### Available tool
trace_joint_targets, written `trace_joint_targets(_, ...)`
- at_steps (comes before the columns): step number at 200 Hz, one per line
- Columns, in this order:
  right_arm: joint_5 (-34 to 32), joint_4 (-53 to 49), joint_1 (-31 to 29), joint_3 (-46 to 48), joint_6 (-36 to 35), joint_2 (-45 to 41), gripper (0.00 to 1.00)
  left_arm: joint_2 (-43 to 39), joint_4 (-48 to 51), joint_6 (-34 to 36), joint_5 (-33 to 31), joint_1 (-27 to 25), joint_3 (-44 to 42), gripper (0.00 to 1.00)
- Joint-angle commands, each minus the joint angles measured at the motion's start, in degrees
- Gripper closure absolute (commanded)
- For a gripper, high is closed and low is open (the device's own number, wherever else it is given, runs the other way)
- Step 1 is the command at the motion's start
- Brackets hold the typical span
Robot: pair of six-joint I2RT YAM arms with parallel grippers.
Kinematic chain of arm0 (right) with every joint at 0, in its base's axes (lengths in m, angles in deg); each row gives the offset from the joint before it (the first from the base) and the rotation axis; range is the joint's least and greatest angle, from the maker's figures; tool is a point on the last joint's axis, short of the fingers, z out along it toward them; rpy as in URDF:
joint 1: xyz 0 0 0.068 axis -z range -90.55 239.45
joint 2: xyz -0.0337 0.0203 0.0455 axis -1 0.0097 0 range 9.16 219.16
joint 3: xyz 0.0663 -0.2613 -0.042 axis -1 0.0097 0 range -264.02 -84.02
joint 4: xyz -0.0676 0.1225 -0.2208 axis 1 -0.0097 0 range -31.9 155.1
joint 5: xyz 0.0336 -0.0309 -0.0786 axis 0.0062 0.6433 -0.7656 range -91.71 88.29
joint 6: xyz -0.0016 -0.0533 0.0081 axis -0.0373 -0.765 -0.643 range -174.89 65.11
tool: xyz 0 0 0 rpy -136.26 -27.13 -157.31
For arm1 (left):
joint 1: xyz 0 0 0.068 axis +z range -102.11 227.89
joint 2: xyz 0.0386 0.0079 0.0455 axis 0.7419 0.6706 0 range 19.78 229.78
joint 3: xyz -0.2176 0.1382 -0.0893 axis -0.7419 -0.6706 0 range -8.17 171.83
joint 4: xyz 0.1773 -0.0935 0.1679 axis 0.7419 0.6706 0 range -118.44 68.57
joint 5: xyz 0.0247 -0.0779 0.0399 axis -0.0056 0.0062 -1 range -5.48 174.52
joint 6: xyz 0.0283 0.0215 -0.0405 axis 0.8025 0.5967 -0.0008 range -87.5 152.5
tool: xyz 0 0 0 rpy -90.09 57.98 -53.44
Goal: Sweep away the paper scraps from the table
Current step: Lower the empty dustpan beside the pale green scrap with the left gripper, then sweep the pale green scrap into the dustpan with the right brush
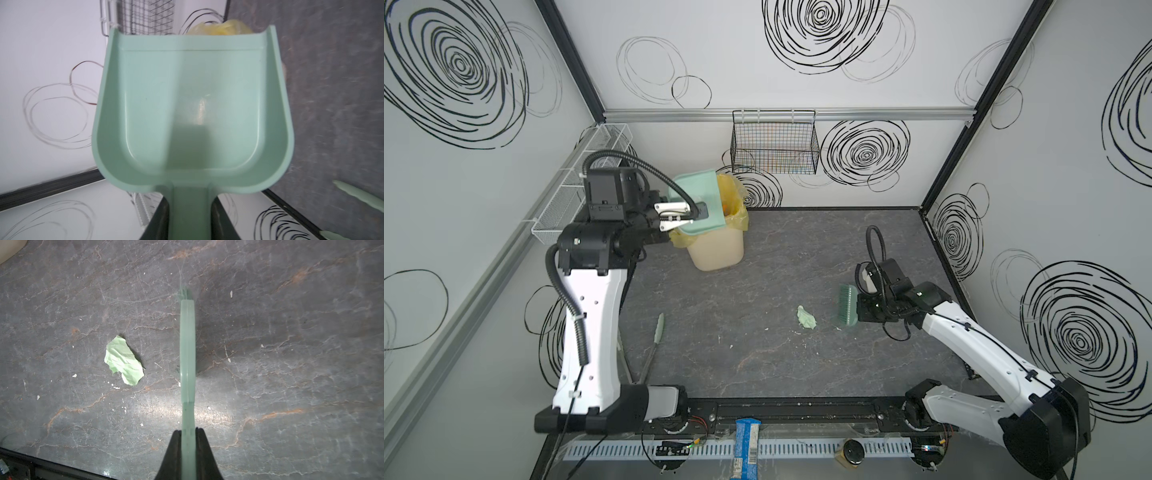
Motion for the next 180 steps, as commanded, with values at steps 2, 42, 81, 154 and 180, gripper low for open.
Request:
trace_joint_targets(2,-6.34,-5.34,-1.62,-5.87,-0.45,1.73,1.0,-5.62,-0.75,-6.03,6.22,-2.53,-15.62,1.0)
trace_joint_targets(42,-14.39,-10.67,-4.04,-13.46,0.0,6.3,1.0,-12.95,-9.7,-14.59,9.74,-7.56,-41.52,1.0)
trace_joint_targets(81,-23.07,-16.25,-9.85,-19.0,3.32,13.37,1.0,-13.91,-21.61,-24.36,9.38,-15.17,-56.42,1.0)
trace_joint_targets(154,-24.77,-17.64,-20.89,-21.18,12.11,25.48,1.0,-8.12,-37.88,-32.92,5.29,-24.33,-68.35,1.0)
trace_joint_targets(180,-23.28,-15.75,-22.85,-20.84,13.18,26.75,1.0,-4.07,-41.73,-34.34,5.01,-25.58,-69.6,1.0)
